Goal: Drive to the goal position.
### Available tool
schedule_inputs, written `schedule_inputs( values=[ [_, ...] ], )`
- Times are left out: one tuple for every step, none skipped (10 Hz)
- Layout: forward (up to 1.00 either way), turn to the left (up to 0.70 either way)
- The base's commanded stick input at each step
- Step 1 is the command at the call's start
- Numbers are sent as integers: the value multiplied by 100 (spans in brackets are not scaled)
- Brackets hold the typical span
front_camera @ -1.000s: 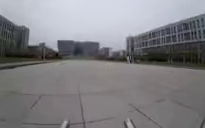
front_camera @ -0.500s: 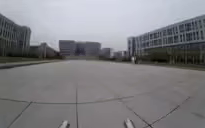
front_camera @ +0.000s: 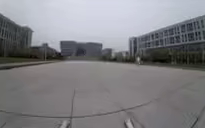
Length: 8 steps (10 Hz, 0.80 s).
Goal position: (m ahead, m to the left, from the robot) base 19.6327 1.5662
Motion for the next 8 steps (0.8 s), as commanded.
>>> schedule_inputs(
  values=[
    [100, 0],
    [100, 0],
    [100, 0],
    [100, 0],
    [100, 0],
    [100, 0],
    [100, 0],
    [100, 0]
  ],
)
